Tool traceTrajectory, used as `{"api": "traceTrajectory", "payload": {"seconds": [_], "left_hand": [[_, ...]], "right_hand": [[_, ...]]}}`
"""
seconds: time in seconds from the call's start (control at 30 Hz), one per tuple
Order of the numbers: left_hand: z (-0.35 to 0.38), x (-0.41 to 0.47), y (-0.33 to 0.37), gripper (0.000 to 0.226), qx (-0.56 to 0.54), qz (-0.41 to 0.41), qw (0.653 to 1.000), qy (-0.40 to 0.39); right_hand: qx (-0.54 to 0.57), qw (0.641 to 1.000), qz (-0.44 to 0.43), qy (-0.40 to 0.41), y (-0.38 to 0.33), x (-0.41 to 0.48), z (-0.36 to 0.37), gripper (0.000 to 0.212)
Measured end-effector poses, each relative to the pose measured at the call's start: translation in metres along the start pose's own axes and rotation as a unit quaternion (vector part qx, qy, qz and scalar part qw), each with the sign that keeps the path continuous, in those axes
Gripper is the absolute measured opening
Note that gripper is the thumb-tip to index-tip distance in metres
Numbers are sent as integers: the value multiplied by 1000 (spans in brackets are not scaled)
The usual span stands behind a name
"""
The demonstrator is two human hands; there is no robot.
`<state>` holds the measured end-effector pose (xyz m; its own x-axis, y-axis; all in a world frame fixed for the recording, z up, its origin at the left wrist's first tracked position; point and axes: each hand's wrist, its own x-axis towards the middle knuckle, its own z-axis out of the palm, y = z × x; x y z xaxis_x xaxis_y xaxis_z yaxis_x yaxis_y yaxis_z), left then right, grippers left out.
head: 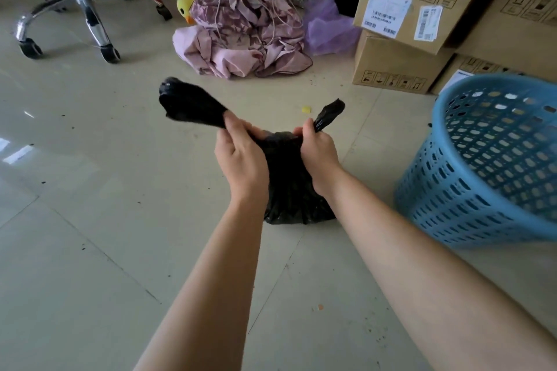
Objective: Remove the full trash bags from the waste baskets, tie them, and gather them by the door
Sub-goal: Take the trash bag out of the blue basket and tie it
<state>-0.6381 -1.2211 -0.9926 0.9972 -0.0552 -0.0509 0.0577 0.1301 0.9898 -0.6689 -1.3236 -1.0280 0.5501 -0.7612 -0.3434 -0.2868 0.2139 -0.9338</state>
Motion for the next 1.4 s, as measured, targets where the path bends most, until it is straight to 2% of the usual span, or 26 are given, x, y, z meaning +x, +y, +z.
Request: {"api": "traceTrajectory", "payload": {"seconds": [0.1, 0.23, 0.33, 0.4, 0.53, 0.63, 0.7, 0.77, 0.83, 0.9, 0.93, 1.0, 1.07, 1.13, 1.23, 1.3, 1.4], "left_hand": [[-22, -25, -29, 42, 31, -38, 999, 2], [-68, -30, -69, 37, 5, -191, 981, 18], [-81, -34, -84, 39, 15, -220, 975, -2], [-78, -38, -82, 40, 15, -191, 981, -22], [-70, -34, -50, 48, 91, -12, 993, -79], [-59, -29, -9, 52, 63, 93, 989, -98], [-51, -27, 10, 48, 21, 118, 986, -117], [-45, -23, 11, 40, -14, 78, 987, -138], [-43, -20, -8, 26, 2, 1, 987, -160], [-47, -23, -35, 11, 44, -84, 980, -178], [-50, -25, -47, 11, 56, -120, 974, -183], [-59, -28, -60, 21, 62, -171, 964, -193], [-61, -27, -60, 24, 59, -210, 954, -203], [-61, -21, -61, 26, 45, -255, 941, -218], [-62, -17, -62, 30, 29, -297, 924, -238], [-65, -15, -62, 31, 22, -301, 916, -264], [-69, -13, -58, 29, 20, -266, 906, -330]], "right_hand": [[-161, 985, -46, 40, 32, -4, -9, 50], [-351, 928, 26, 119, 75, 3, -54, 58], [-405, 898, 56, 165, 98, 1, -79, 58], [-395, 902, 15, 176, 104, 2, -84, 59], [-262, 943, -125, 165, 67, -5, -86, 53], [-181, 947, -227, 135, 25, -18, -79, 45], [-138, 945, -267, 127, 4, -26, -68, 41], [-118, 946, -282, 106, -4, -29, -59, 34], [-155, 961, -227, 39, 4, -27, -54, 29], [-188, 974, -117, -44, 27, -23, -51, 41], [-180, 979, -70, -71, 39, -25, -51, 50], [-117, 988, -29, -94, 58, -29, -53, 63], [-125, 986, -46, -98, 67, -33, -57, 40], [-217, 968, -79, -97, 67, -37, -60, 22], [-305, 940, -126, -89, 66, -39, -61, 20], [-277, 946, -141, -93, 62, -40, -63, 19], [-223, 952, -154, -144, 57, -43, -63, 15]]}}
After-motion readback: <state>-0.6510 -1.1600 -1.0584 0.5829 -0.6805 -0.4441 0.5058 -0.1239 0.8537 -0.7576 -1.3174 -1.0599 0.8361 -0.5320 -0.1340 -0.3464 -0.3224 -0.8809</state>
